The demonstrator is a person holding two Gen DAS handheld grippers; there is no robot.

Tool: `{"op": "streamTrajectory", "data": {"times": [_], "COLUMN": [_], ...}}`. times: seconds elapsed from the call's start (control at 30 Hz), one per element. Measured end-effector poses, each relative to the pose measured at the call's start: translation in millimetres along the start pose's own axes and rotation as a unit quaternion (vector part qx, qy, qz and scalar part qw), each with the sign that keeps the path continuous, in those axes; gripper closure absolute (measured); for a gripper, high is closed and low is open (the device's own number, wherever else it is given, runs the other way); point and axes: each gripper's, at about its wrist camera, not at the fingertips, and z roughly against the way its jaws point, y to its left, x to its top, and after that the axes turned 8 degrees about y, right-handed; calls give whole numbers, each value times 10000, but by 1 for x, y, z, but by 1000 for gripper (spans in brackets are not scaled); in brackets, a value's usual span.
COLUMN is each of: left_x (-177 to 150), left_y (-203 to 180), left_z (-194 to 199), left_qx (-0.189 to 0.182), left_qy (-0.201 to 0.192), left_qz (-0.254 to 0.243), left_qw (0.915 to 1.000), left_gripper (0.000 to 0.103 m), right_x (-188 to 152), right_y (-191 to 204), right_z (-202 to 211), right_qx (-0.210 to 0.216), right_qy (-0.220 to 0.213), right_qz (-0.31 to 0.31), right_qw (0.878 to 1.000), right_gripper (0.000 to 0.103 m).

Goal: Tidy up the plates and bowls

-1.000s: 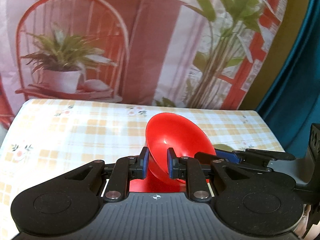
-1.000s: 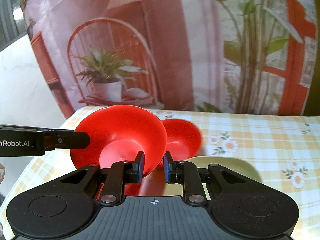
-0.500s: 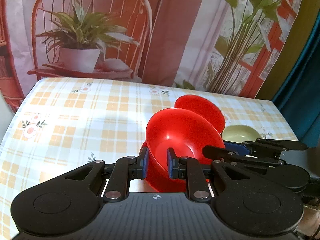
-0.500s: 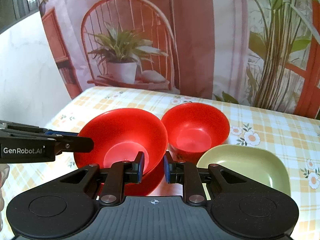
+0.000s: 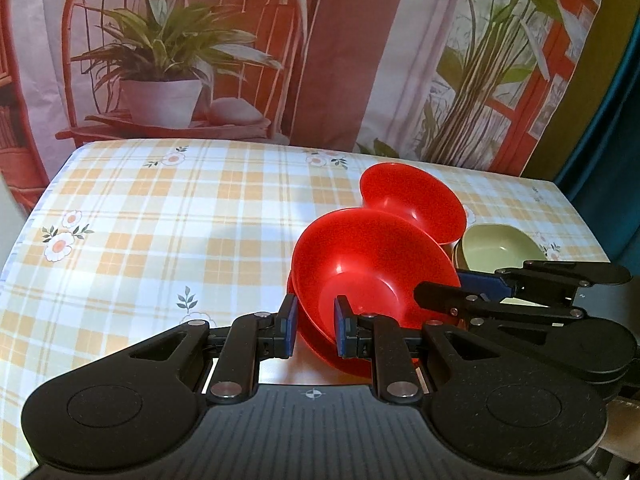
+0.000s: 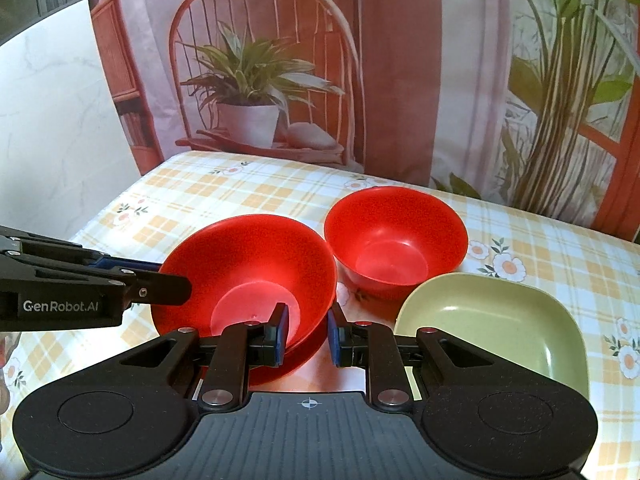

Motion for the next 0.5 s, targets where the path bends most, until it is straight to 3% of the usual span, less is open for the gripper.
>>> {"op": "streamTrajectory", "data": {"times": [0.5], "left_x": [-1], "left_y": [1], "left_z": [-8], "left_qx": [26], "left_qy": [122], "left_qz": [67], "left_qw": [9999], "left_gripper": [82], "right_x": [0], "right_y": [4], "right_z": [0], "right_qx": [-44], "right_qy": [3], "right_qz": [144], "right_qw": [9999], "right_gripper": [79]}}
